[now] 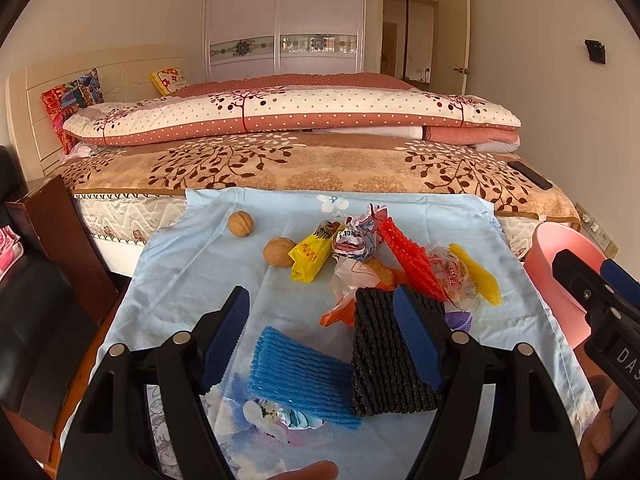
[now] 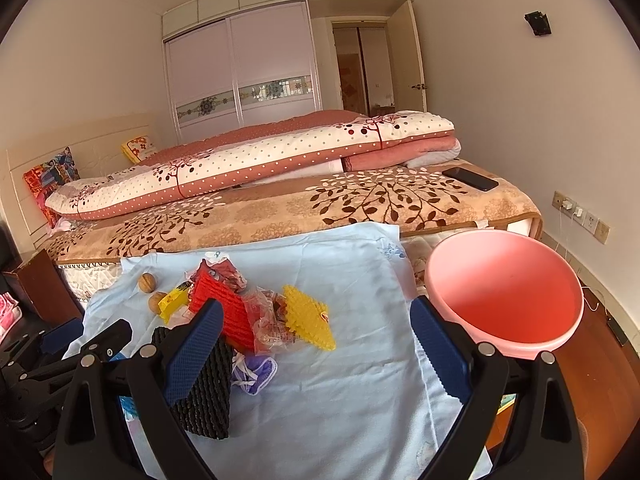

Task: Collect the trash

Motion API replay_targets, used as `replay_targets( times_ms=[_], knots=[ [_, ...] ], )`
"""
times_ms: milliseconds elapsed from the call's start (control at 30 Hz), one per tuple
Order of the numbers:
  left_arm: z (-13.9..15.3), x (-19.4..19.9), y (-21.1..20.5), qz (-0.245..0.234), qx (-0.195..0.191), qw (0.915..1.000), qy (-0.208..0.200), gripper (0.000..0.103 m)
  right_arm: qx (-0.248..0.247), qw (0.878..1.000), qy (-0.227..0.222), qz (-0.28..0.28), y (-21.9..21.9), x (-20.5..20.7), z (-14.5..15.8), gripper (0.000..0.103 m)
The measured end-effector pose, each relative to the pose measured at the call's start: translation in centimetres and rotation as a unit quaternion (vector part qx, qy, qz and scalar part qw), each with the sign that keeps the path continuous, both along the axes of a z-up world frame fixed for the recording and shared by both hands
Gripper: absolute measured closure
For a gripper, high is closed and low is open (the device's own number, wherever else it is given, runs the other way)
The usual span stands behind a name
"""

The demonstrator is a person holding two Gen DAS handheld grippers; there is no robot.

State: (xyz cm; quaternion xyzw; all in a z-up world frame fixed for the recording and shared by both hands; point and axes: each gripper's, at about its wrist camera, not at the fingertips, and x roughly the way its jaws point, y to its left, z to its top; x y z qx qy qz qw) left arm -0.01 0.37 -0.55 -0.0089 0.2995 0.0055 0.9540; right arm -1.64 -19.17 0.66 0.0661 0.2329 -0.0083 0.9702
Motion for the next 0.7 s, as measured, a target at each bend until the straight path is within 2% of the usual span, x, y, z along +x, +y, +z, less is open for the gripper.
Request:
replay_targets(
  times_ms=[700],
  knots=[
    [0.07,0.01,0.0,0.0,-0.001,1.0,0.0,0.028,-0.011,1.0,0.01,-0.022,-0.19,0.03,-0.04,0.01]
  ],
)
